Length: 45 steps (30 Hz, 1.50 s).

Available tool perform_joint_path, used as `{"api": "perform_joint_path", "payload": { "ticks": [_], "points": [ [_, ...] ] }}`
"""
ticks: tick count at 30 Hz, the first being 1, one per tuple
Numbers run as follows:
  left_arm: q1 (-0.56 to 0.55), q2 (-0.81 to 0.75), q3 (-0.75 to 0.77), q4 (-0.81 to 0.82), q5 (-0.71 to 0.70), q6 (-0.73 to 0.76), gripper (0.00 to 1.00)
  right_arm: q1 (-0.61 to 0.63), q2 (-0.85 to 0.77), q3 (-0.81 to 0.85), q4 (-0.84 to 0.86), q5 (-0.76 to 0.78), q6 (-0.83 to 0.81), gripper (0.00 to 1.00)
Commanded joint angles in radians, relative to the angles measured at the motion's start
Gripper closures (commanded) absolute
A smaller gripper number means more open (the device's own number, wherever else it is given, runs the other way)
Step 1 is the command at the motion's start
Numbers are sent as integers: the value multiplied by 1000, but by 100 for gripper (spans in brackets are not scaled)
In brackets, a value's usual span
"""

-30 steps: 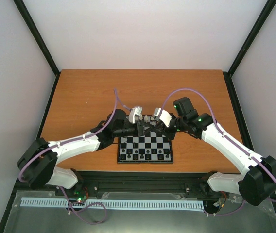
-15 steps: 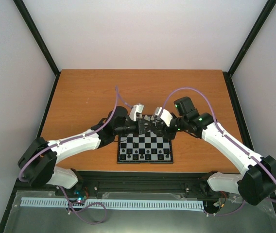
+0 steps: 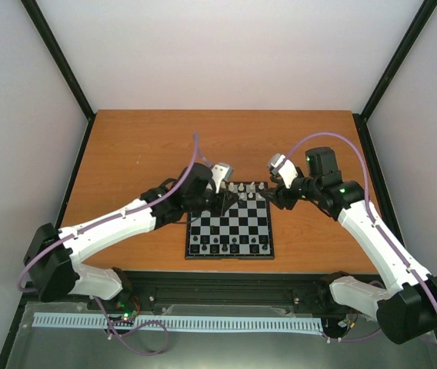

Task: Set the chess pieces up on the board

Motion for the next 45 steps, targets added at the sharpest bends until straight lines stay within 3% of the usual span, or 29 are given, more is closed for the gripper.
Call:
{"api": "perform_joint_path", "payload": {
  "ticks": [1,13,45],
  "points": [
    [-92,31,44,-154,-178,143,94,-42,22,1,33,102,40,41],
    [-313,227,105,-240,-281,287,92,-64,30,-16,28,106,25,41],
    [-322,409,159,-219,-226,300,88,-66,37,-29,9,84,-2,41]
  ]
}}
